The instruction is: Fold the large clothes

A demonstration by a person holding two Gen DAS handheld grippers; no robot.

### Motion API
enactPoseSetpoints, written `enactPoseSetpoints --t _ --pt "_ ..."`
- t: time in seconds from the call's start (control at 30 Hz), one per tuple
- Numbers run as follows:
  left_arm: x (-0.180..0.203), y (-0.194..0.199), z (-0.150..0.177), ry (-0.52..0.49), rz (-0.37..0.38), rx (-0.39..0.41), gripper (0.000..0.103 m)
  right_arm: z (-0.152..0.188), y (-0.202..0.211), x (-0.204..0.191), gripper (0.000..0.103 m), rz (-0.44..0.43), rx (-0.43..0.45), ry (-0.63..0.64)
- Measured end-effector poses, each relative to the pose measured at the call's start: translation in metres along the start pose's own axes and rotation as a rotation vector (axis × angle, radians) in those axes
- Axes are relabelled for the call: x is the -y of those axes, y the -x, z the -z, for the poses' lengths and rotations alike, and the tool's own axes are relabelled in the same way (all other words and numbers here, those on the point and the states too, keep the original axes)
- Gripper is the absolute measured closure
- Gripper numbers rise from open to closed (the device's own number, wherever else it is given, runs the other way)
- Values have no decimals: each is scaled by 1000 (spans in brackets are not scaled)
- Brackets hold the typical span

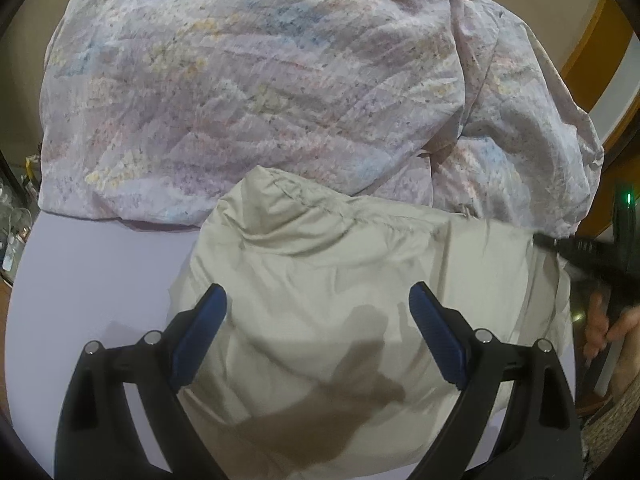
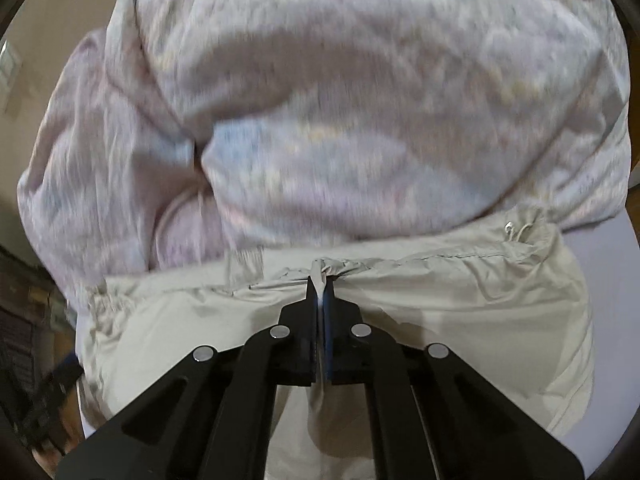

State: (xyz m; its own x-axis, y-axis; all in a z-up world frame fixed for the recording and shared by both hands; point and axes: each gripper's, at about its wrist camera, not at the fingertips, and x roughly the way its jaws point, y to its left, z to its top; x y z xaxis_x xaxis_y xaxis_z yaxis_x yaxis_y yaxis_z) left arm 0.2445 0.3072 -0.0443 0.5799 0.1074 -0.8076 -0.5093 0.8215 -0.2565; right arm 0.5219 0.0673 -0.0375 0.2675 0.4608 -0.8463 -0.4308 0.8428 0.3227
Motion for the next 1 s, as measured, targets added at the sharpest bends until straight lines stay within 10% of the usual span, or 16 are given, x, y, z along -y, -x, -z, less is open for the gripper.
enactPoseSetpoints --t 0.27,0.43,0.63,1.0 --pt "12 -9 6 -55 -32 -9 11 16 -56 11 97 90 -107 9" --pt "23 -16 5 -80 -35 -6 11 13 -27 24 51 9 -75 34" --pt "40 -22 3 -95 -52 47 11 31 28 81 54 40 118 41" --pt "36 -69 -4 -106 -289 94 11 48 -17 123 59 230 55 102"
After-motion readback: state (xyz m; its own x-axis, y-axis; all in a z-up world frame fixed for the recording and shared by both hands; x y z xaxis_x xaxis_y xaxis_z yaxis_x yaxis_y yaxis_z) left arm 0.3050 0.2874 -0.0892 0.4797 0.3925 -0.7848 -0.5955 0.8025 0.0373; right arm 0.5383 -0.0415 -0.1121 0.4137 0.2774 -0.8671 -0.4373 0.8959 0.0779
